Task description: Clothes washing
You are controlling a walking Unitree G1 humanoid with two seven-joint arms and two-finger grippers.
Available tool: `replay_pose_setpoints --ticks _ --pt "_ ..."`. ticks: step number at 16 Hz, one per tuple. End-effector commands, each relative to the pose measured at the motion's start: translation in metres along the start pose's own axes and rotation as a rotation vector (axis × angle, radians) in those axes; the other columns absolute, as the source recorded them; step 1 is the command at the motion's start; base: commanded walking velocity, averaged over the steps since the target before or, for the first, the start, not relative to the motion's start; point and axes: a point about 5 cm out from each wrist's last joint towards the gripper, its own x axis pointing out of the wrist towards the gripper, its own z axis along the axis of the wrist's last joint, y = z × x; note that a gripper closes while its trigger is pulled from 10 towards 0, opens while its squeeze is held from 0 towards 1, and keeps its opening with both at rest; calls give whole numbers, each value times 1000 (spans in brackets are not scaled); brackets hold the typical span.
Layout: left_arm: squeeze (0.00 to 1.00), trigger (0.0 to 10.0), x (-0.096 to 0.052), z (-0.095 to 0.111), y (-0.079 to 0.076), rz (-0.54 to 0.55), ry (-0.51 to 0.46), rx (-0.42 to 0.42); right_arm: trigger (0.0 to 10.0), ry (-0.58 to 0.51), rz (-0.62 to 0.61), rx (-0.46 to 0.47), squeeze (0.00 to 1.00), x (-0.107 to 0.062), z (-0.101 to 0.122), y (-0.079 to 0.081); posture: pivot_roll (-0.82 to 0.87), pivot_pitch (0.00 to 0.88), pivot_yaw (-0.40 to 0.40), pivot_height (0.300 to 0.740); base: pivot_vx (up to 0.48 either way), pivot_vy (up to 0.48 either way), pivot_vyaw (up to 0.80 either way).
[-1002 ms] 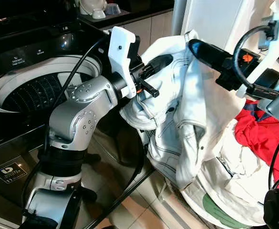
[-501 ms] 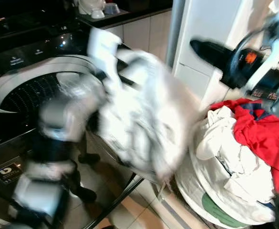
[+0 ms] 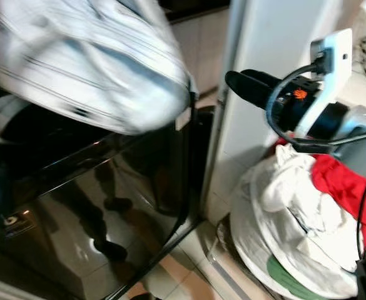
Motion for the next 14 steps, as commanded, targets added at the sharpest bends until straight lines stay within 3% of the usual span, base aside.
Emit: replay_pose_setpoints --ticks 1,2,3,6,7,8,10,14 --pt "0 0 -1 -15 -24 -127 66 93 10000 -1 8 -27 0 3 1 2 -50 0 20 740 0 0 0" --pt "0 0 -5 -29 -38 -208 132 145 10000 12 10 -32 0 5 -2 3 -50 0 20 740 0 0 0" --pt "0 10000 -22 -61 -64 -378 286 237 10000 55 9 -56 0 7 -10 7 -60 0 32 740 0 0 0" --pt "0 10000 -42 -88 -89 -564 387 283 10000 96 22 -80 0 8 -18 11 -67 0 40 740 0 0 0" --pt "1000 10000 -49 -95 -94 -627 436 272 10000 108 32 -87 0 8 -20 14 -69 0 42 740 0 0 0" --pt "1000 10000 -58 -105 -100 -704 512 243 10000 124 48 -97 0 8 -23 17 -69 0 41 740 0 0 0" --pt "1000 10000 -64 -109 -101 -790 567 221 10000 139 69 -102 0 9 -26 19 -66 0 39 740 0 0 0" --pt "1000 10000 -64 -111 -91 -913 636 247 10000 179 107 -112 0 10 -33 23 -58 0 32 740 0 0 0"
